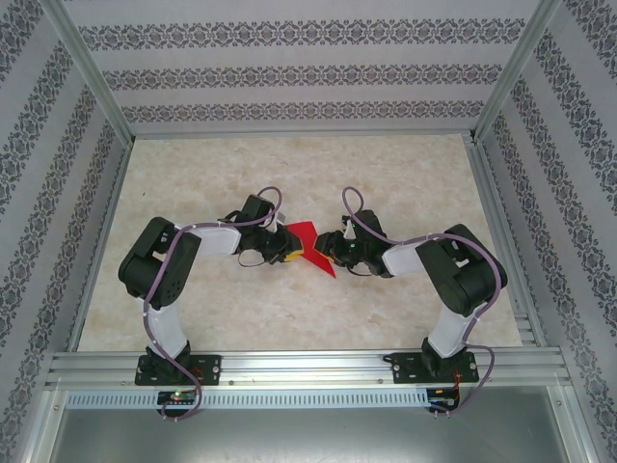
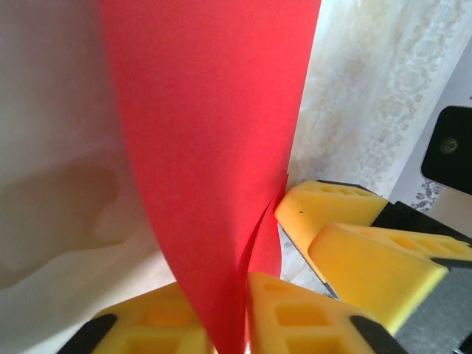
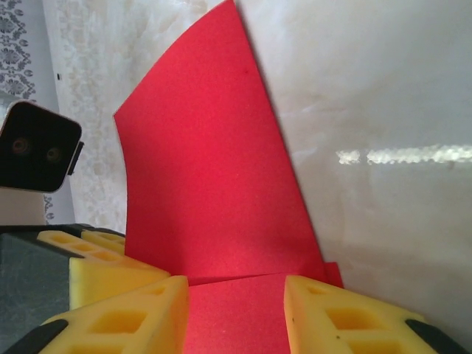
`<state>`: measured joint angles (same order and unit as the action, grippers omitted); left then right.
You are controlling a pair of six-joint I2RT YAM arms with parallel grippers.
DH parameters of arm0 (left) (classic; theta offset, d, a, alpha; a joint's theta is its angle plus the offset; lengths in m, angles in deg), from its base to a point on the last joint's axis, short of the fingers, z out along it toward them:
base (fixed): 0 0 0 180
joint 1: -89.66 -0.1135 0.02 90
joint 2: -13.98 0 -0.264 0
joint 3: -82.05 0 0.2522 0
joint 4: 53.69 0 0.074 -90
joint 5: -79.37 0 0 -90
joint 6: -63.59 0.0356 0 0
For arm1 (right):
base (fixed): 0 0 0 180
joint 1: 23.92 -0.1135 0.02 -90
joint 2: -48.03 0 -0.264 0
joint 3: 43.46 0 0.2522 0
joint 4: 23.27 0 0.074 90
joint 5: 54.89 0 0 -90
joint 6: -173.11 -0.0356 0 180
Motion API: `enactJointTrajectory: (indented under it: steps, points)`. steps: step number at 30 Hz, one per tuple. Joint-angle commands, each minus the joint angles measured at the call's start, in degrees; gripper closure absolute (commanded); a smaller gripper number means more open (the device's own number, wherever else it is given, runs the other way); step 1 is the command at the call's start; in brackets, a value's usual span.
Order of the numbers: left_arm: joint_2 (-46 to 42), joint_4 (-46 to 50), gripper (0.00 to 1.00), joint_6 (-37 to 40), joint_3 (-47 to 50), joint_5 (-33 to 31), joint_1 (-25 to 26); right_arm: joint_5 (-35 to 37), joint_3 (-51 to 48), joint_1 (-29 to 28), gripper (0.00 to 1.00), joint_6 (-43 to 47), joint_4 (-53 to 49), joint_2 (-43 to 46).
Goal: Fold a paper plane with a square sheet of paper (pick it up from the middle)
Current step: Fold the wing for the fifth time at the center of the table.
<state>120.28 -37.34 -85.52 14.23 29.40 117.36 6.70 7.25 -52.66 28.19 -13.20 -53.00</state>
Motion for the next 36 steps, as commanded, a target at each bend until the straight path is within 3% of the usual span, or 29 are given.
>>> enactJointTrajectory:
  steps: [1, 4, 9, 14, 25, 36]
  points:
    - [0.14, -2.27, 0.89, -1.06, -1.48, 0.49, 0.84, 3.22, -0.1, 0.69, 0.54, 7.31, -5.18, 3.4]
    - [-0.38, -1.13, 0.93, -1.64, -1.95, -0.34, 1.23, 7.93, 0.03, 0.28, 0.45, 14.57, -9.53, 8.24]
    - [-1.02, 1.62, 0.94, -2.11, -3.15, -1.68, 1.7, 19.4, -4.96, -4.62, 0.44, 30.67, -8.05, 16.8]
    - [-1.47, 4.11, 0.94, -2.3, -4.19, -2.67, 1.96, 24.06, -6.26, -7.23, 0.44, 39.43, -8.37, 18.79]
    - [-1.54, 6.89, 0.95, -2.21, -6.23, -2.9, 2.27, 29.69, -7.8, -15.96, 0.44, 58.38, 2.69, 13.16]
    - [-1.69, 9.84, 0.94, -1.39, -7.12, -4.05, 2.52, 33.65, -6.51, -16.91, 0.54, 66.41, 13.32, 3.5]
